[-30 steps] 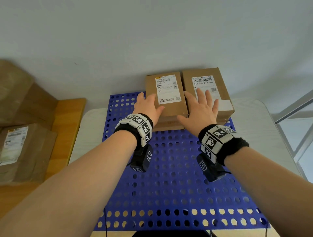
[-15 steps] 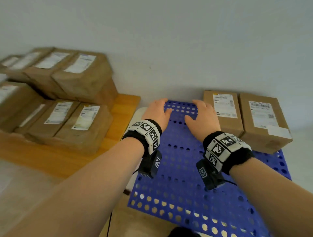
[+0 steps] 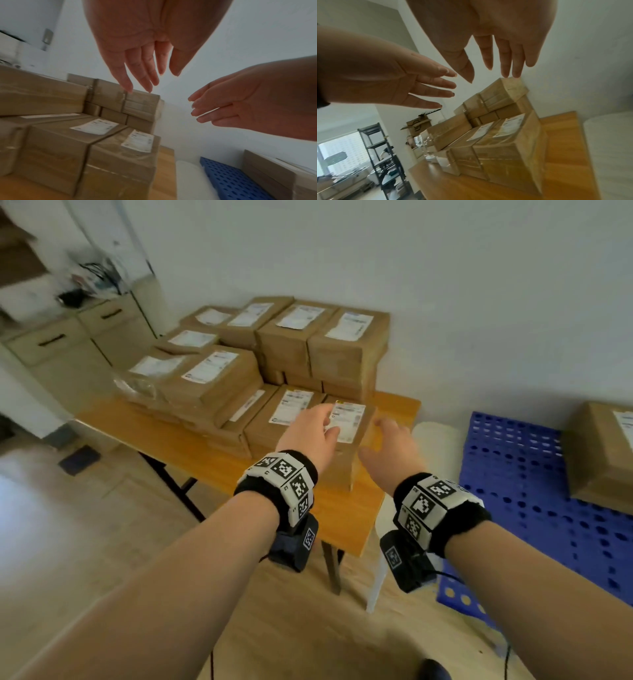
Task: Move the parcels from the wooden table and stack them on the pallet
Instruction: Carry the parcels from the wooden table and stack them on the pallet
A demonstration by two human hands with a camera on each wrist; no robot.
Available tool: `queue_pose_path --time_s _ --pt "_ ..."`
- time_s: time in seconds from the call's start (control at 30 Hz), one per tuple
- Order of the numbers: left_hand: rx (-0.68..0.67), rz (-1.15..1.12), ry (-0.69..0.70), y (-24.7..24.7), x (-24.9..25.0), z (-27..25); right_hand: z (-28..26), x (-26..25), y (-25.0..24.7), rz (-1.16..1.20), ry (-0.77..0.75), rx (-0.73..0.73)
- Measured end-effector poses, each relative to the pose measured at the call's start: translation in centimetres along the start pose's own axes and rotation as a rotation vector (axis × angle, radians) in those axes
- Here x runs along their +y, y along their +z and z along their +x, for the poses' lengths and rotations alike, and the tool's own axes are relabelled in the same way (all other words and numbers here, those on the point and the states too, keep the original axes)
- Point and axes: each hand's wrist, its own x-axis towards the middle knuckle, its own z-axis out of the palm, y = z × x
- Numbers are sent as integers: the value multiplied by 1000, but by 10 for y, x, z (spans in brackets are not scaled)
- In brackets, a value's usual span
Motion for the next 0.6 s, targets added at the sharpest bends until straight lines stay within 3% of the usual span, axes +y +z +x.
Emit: queue_pose_path --time_s 0.3,0.6 --pt "110 -25 -140 -61 -88 19 41 -80 69 36 -87 -102" --pt "110 110 -292 -107 -165 106 140 -149 133 151 -140 -210"
